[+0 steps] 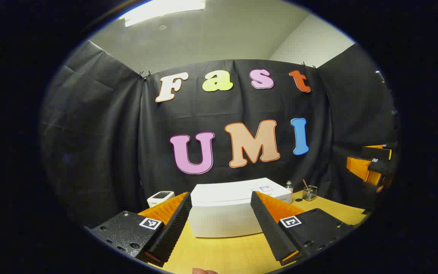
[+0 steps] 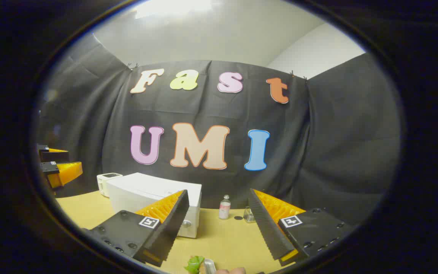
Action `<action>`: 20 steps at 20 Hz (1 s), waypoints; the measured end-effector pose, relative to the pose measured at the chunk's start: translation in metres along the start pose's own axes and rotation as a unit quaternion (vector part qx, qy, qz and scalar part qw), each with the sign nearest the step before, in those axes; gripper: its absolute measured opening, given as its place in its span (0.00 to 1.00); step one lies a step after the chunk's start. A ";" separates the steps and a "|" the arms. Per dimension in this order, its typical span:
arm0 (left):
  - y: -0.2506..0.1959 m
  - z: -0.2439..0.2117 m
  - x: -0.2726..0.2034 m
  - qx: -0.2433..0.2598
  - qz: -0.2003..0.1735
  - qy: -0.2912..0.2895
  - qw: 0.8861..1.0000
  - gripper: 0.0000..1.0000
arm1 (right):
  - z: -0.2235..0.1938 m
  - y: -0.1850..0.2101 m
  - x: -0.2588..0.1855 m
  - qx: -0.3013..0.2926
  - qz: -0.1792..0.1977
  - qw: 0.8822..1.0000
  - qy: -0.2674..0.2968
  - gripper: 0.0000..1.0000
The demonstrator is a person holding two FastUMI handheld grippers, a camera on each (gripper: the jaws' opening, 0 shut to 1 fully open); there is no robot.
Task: Open the microwave oven with the left hand, put the food in, and close the microwave oven.
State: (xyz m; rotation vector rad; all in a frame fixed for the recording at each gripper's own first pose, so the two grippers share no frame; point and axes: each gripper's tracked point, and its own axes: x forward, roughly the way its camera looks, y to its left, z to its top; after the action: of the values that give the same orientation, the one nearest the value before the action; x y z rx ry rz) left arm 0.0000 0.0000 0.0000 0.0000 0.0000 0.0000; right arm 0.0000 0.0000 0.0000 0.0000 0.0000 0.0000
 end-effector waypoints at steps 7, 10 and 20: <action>0.000 -0.002 0.003 0.010 -0.007 0.003 1.000 0.97 | 0.003 -0.005 0.002 0.016 -0.002 1.000 0.003 0.99; -0.001 -0.004 0.001 0.015 -0.009 0.003 1.000 0.97 | 0.005 -0.005 0.000 0.013 -0.004 1.000 -0.001 0.96; -0.009 -0.007 0.001 0.019 -0.016 0.007 1.000 0.97 | 0.009 -0.005 -0.002 0.005 0.001 1.000 -0.011 0.96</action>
State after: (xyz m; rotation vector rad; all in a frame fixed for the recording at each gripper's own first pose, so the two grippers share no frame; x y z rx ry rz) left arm 0.0006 -0.0091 -0.0074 0.0376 0.0139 -0.0323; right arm -0.0021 -0.0051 0.0093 0.0101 -0.0213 0.0028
